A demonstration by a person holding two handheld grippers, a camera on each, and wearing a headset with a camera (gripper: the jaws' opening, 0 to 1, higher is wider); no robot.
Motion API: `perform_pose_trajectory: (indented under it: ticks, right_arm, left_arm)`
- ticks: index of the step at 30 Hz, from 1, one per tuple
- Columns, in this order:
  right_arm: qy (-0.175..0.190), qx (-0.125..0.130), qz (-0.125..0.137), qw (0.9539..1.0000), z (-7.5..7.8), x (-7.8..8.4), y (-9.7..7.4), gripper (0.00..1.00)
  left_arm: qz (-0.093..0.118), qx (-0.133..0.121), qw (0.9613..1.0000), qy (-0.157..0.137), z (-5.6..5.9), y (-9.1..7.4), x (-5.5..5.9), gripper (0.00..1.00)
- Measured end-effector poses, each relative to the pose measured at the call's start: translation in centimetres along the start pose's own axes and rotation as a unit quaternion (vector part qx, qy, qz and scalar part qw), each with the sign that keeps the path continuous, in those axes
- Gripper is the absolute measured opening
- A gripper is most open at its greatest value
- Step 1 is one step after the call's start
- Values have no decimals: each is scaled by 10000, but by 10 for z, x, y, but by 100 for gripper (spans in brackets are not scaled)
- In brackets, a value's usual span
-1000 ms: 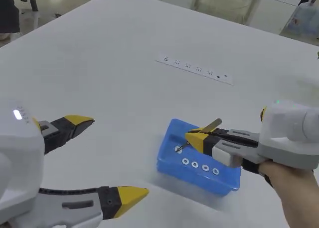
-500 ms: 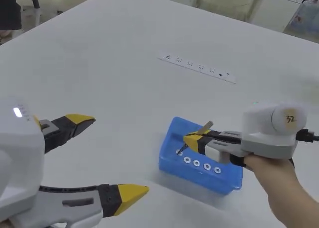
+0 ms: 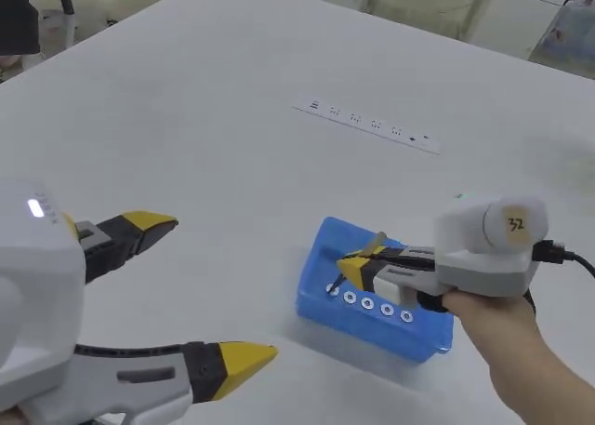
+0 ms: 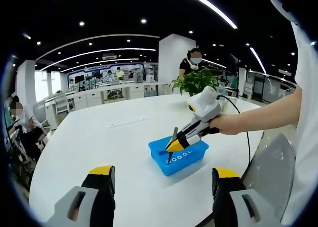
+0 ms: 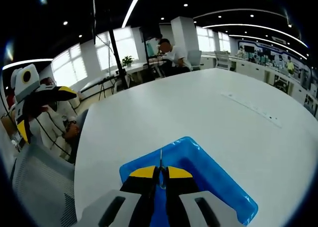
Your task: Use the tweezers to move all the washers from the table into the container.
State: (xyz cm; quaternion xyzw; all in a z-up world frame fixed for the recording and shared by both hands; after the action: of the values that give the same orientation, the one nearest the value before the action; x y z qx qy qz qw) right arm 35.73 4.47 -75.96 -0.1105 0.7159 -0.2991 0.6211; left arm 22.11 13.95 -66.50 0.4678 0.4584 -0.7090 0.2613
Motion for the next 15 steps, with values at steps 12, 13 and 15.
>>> perform_pose_trajectory:
  ticks: [12, 13, 15]
  right_arm:
    - [190, 191, 349, 9990, 2, -11, -13, 3]
    - [188, 207, 403, 9988, -1, -13, -16, 3]
    - [210, 249, 525, 9981, -2, -17, -23, 3]
  left_arm:
    - [37, 12, 10000, 21, 1, 0, -1, 79]
    - [45, 20, 10000, 15, 1, -1, -1, 78]
    - [48, 47, 10000, 49, 2, 0, -1, 76]
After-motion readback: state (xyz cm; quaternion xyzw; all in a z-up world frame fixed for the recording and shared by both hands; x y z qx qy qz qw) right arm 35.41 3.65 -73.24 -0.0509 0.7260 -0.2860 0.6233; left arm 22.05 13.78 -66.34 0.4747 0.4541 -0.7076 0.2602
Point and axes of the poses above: the centre of the closed fingertips' face, and the gripper's own axes: y roughly forward along the fingers, z roughly to its right, x roughly out of its underside, the point moved 2 cm from there along -y, roughly backward along the fingers, and after that the axes turned 8 degrees about -y, right-handed, at the moved point
